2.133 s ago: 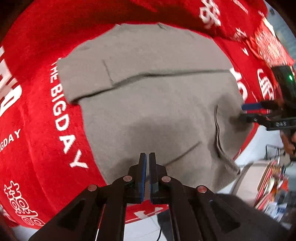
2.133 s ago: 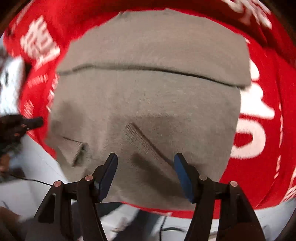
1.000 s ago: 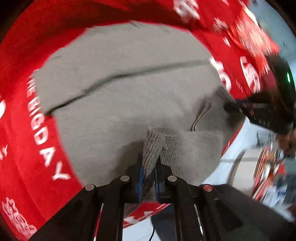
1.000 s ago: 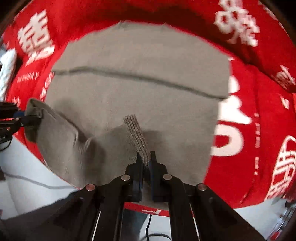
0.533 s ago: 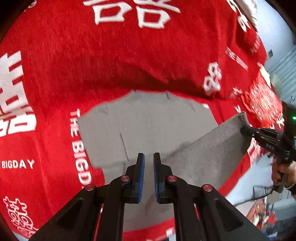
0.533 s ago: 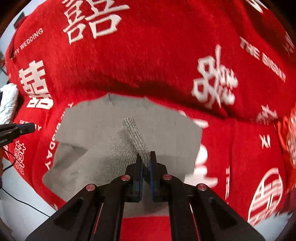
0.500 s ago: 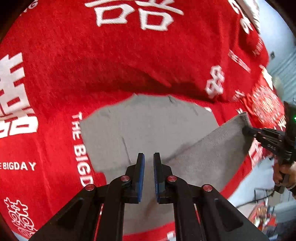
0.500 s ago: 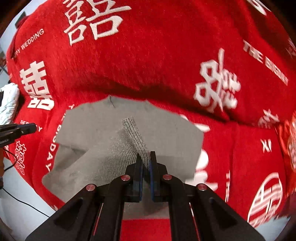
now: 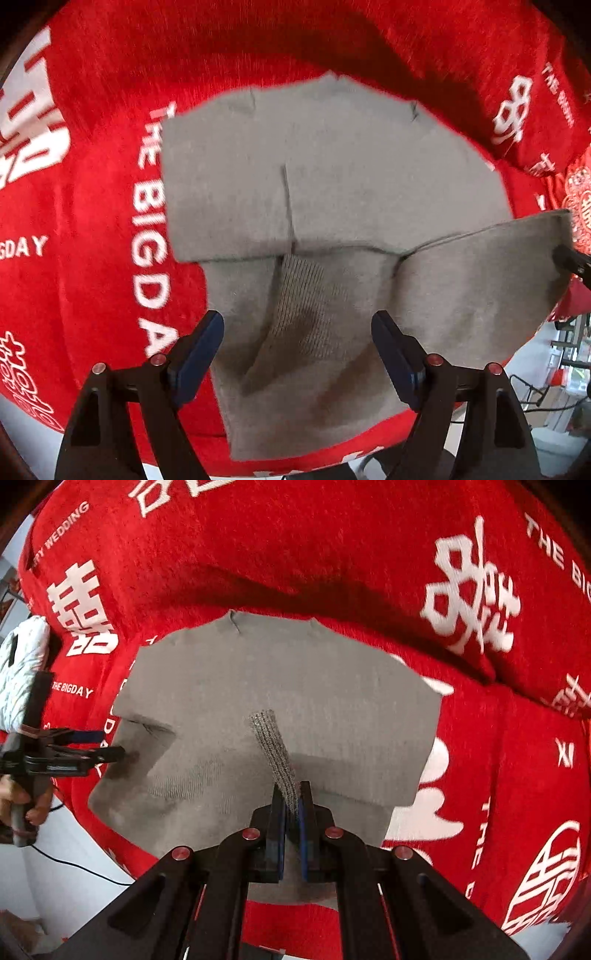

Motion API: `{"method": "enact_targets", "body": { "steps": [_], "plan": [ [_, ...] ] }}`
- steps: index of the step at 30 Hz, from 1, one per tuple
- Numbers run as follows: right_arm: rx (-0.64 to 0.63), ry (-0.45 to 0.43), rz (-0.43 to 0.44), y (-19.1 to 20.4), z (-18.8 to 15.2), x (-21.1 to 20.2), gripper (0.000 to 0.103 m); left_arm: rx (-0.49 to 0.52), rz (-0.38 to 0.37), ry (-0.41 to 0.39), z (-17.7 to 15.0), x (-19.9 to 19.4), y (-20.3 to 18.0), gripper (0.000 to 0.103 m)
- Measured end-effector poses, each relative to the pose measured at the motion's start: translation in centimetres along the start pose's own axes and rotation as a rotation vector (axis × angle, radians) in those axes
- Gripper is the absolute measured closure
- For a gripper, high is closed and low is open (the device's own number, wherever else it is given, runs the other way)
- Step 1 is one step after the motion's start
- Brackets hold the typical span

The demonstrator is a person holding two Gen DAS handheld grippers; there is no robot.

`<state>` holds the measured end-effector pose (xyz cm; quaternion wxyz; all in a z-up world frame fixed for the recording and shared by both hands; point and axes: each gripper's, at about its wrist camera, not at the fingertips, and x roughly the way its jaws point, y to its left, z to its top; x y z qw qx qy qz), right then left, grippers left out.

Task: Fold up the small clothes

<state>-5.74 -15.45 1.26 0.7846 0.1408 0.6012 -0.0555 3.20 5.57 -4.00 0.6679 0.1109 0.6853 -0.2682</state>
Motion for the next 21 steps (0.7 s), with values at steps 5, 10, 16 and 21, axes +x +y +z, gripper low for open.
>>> {"method": "enact_targets", "body": {
  "steps": [5,10,16,21],
  "plan": [
    [0.022,-0.002,0.004,-0.7,-0.2,0.1,0.097,0.047,0.000,0.093,0.2,3.9,-0.8,0.066],
    [0.034,-0.017,0.006,-0.9,-1.0,-1.1,0.097,0.102,-0.032,0.042,-1.0,1.5,-1.7,0.096],
    [0.068,-0.086,0.020,-1.1,-0.6,-4.2,0.097,0.064,-0.066,-0.099,-2.1,-6.9,-1.4,0.095],
    [0.092,-0.178,0.014,-2.6,3.7,-6.1,0.097,0.056,-0.078,-0.222,0.2,-12.2,-1.0,0.096]
  ]
}}
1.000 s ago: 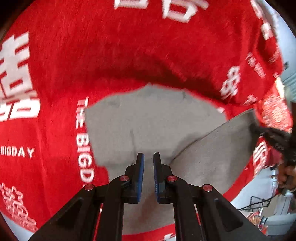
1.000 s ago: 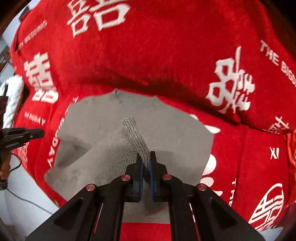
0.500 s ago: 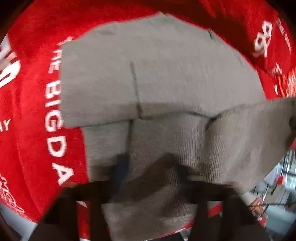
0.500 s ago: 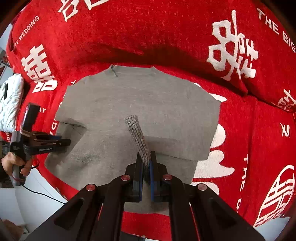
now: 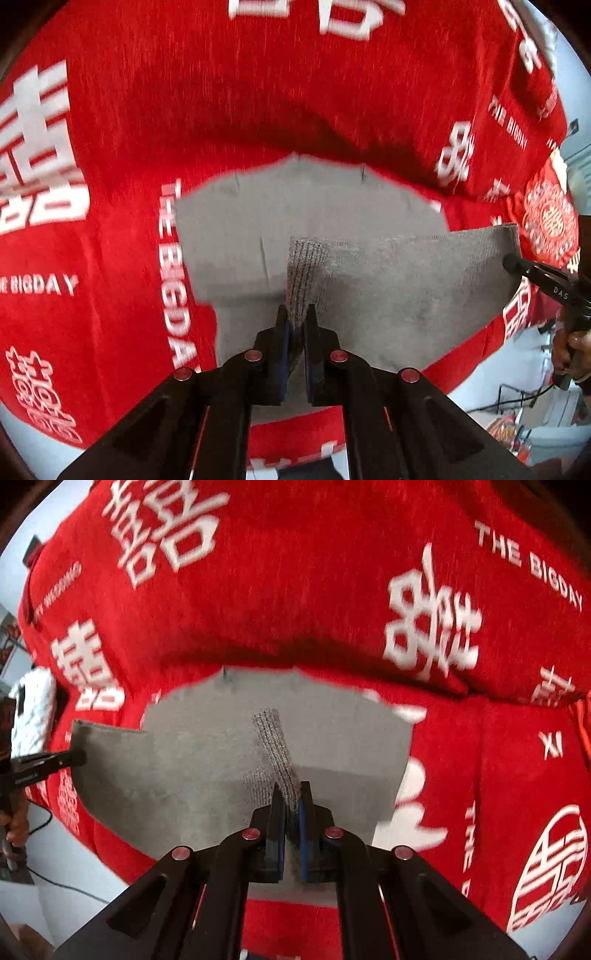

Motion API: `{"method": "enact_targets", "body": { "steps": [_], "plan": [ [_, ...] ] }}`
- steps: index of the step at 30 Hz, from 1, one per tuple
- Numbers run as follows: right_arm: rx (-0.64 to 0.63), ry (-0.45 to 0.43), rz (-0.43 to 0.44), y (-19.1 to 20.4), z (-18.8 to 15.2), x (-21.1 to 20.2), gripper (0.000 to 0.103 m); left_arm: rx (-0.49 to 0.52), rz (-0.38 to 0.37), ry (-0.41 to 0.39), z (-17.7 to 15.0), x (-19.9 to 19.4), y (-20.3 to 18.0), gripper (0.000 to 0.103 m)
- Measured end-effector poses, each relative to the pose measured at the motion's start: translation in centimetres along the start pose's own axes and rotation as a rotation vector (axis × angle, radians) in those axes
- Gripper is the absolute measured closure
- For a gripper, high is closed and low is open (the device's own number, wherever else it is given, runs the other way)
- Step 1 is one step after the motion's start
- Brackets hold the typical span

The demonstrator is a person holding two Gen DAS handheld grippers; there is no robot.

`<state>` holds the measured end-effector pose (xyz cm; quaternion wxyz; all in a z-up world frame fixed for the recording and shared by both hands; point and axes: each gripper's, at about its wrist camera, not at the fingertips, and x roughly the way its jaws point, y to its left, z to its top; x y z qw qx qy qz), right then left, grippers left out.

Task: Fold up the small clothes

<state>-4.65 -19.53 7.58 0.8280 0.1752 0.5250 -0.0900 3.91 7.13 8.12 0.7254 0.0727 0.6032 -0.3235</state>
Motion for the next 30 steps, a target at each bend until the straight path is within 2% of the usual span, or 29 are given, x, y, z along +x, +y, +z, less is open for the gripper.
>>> {"method": "enact_targets", "body": {
  "steps": [4,8,9,13,18,22,25,28,30],
  "plan": [
    [-0.013,-0.031,-0.005,-0.9,4.0,2.2,0.097,0.016,0.018,-0.079,4.2,0.6,-0.3,0.095],
    [0.019,0.017,-0.006,-2.4,6.5,8.2,0.097,-0.002,0.035,-0.114,8.3,4.3,0.9,0.096],
    [0.037,0.036,-0.003,-2.9,6.8,9.9,0.097,-0.006,0.072,-0.109,9.4,6.2,1.3,0.095],
    [0.086,0.109,-0.028,-4.3,7.0,17.3,0.097,-0.072,0.131,-0.048,11.6,12.9,3.2,0.095],
    [0.154,0.151,-0.068,-5.9,5.9,22.3,0.097,-0.116,0.184,0.001,11.8,18.5,4.7,0.096],
    [0.213,0.128,-0.062,-6.7,5.4,22.2,0.097,-0.138,0.223,0.012,11.7,20.3,5.9,0.095],
    [0.213,0.120,-0.124,-6.6,5.5,21.4,0.097,-0.181,0.263,0.003,11.9,20.2,7.1,0.095],
    [0.229,0.120,-0.185,-7.1,5.6,20.4,0.094,-0.204,0.425,-0.010,12.2,19.3,8.4,0.095],
    [0.268,0.123,-0.216,-7.9,5.4,19.3,0.094,-0.240,0.402,-0.003,12.2,18.5,9.7,0.095]
  ]
}}
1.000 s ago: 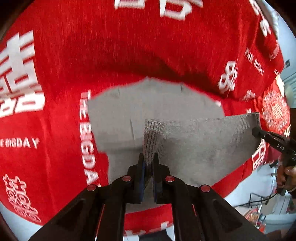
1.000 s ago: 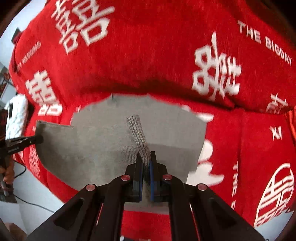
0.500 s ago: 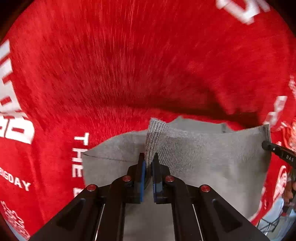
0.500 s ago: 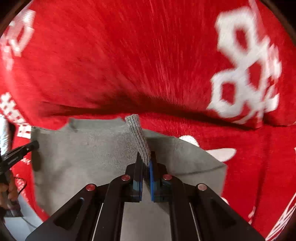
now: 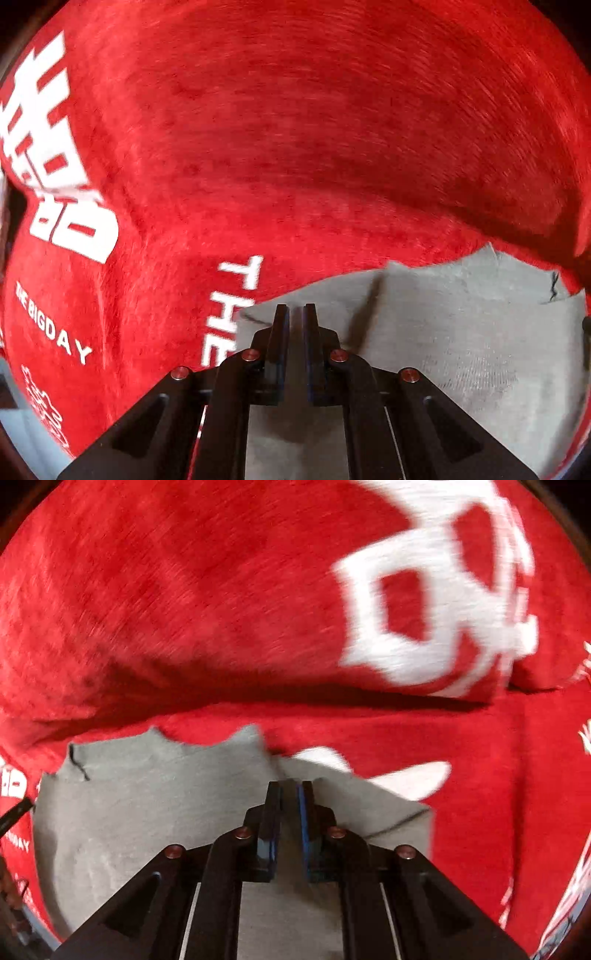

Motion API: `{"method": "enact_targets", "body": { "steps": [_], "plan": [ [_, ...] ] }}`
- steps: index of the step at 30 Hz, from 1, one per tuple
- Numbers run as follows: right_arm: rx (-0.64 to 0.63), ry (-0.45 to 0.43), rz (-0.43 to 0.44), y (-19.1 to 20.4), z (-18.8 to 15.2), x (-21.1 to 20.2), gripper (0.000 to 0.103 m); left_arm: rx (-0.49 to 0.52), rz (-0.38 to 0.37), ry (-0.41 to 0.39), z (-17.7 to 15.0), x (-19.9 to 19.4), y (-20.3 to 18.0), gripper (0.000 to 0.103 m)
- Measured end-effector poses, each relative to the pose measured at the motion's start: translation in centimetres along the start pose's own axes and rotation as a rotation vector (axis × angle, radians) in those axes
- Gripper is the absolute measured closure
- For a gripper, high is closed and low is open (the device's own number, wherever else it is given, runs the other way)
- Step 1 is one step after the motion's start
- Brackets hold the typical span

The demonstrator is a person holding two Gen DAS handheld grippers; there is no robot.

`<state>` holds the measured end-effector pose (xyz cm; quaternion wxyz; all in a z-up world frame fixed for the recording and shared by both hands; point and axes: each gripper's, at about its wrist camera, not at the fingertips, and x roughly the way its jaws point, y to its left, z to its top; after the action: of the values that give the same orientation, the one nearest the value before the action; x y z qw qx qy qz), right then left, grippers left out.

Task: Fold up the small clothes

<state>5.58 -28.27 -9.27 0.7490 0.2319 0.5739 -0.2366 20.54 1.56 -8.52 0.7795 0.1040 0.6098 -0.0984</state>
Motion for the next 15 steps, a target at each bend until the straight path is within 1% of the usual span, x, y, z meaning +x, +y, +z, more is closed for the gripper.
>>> {"method": "enact_targets", "body": {
  "steps": [2,4,6,8,9,11,12,13,15],
  "plan": [
    [0.031,0.003,0.044,-0.8,-0.6,-1.1,0.094,-0.013,-0.025,0.000,0.0,-1.1,1.1,0.095],
    [0.025,0.001,0.078,-0.8,-2.1,-2.4,0.094,0.014,-0.042,-0.018,-0.5,-2.5,1.4,0.095],
    [-0.018,0.006,0.124,-0.1,-4.7,-3.9,0.094,0.037,-0.072,-0.015,-1.7,-3.8,1.1,0.095],
    [-0.060,0.015,0.143,0.8,-7.5,-4.5,0.094,0.057,-0.114,-0.017,-3.4,-4.8,0.5,0.095],
    [-0.071,0.021,0.148,1.1,-8.4,-4.6,0.094,0.069,-0.129,-0.016,-4.2,-5.2,-0.1,0.095],
    [-0.095,0.058,0.140,1.6,-10.2,-3.7,0.094,0.085,-0.149,-0.002,-5.7,-5.1,-0.5,0.095],
    [-0.091,0.087,0.129,1.5,-11.2,-3.0,0.094,0.090,-0.152,0.022,-6.8,-4.4,-1.0,0.095],
    [-0.080,0.102,0.125,0.6,-11.5,-2.3,0.094,0.088,-0.146,0.041,-7.3,-3.9,-1.2,0.095],
    [-0.035,0.090,0.145,-1.0,-12.6,-2.5,0.094,0.083,-0.103,0.098,-9.2,-1.9,-0.9,0.095]
  ]
}}
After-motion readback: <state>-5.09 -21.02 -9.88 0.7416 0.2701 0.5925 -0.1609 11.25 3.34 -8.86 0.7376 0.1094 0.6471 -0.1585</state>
